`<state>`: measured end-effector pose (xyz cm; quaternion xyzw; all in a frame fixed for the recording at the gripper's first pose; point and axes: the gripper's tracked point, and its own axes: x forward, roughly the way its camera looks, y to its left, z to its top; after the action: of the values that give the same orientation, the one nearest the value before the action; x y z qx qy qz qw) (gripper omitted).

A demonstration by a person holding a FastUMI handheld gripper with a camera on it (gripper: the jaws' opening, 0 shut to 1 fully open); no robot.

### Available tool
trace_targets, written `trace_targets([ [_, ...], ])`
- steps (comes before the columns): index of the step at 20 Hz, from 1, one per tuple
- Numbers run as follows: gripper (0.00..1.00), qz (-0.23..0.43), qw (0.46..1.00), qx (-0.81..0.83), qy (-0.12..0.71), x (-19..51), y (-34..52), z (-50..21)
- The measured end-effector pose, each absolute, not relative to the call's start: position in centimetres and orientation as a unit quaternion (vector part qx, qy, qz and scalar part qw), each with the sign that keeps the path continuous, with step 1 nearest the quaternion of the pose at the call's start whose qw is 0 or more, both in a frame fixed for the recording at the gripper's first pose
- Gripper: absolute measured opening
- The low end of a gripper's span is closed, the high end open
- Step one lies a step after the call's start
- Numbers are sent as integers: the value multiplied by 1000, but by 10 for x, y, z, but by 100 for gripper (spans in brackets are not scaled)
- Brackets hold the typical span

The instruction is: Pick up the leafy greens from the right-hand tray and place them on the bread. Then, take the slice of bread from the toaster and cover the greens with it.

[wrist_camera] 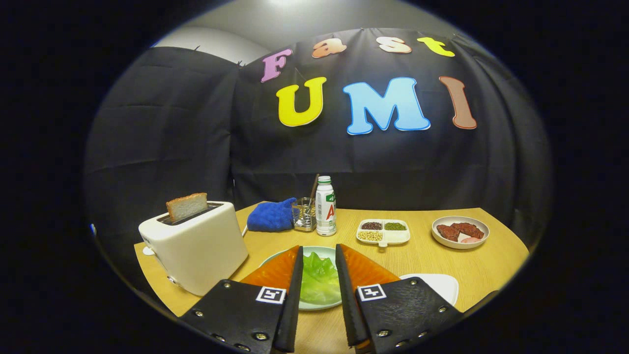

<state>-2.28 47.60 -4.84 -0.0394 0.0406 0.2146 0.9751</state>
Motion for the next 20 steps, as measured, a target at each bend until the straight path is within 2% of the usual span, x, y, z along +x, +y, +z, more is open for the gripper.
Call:
trace_targets([
  [4, 39, 206, 978, -37, 19, -44, 499, -34],
  [7, 39, 230, 972, -41, 15, -66, 530, -31],
  [9, 32, 245, 968, -54, 12, -80, 548, -30],
  [16, 32, 291, 956, -39, 9, -114, 619, -23],
  [20, 32, 295, 954, -53, 2, -117, 647, -17],
])
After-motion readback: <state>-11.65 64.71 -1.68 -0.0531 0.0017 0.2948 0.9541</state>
